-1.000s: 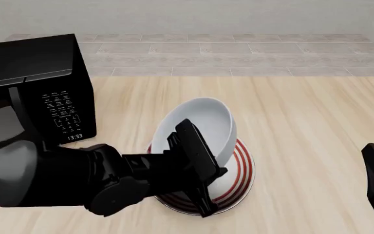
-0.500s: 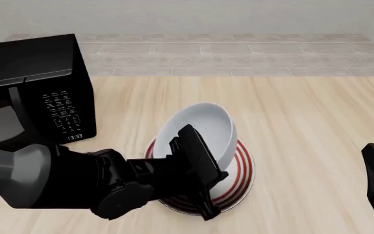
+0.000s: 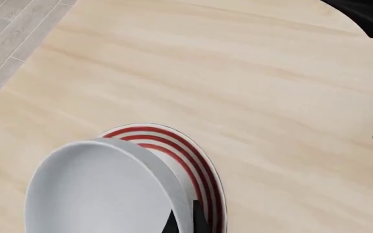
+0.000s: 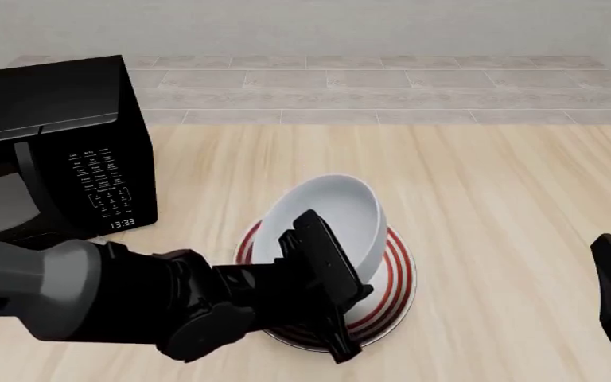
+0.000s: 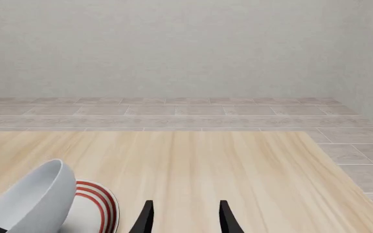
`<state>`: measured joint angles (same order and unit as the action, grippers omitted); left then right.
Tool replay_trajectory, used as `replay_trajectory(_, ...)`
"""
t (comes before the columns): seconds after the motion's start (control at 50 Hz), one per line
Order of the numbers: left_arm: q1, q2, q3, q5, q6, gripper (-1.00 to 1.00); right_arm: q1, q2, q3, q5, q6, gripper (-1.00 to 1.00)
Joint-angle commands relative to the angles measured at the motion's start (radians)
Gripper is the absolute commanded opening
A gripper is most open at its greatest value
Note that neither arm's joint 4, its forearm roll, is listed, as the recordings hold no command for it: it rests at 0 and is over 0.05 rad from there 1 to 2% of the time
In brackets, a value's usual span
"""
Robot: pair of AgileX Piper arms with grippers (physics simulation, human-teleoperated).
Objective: Pick up the white bowl and put it on the plate.
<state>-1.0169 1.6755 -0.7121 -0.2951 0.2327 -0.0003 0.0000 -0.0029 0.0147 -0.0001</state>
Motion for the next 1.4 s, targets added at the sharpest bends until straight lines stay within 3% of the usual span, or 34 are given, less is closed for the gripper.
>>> replay_trajectory(0.02,-0.003,0.005,-0.01,-0.006,0.0,-1.0,0.0,0.006,0.0,-0.017,0.0,1.0)
replay_trajectory(0.34,-0.021,0.021,-0.012,-0.018,-0.004,-1.0,0.0,0.006,0.0,-0.017,0.0,1.0)
replay_trajectory(0.36,-0.017,0.02,-0.015,-0.015,-0.002,1.0,0.001,0.006,0.0,-0.017,0.0,1.0)
replay_trajectory(1.06,-0.009,-0.003,-0.008,-0.002,0.016,1.0,0.0,0.006,0.0,-0.017,0.0,1.0)
replay_trajectory(1.4,0.0,-0.12,0.047,0.036,0.041,1.0,0.001,0.006,0.0,-0.017,0.0,1.0)
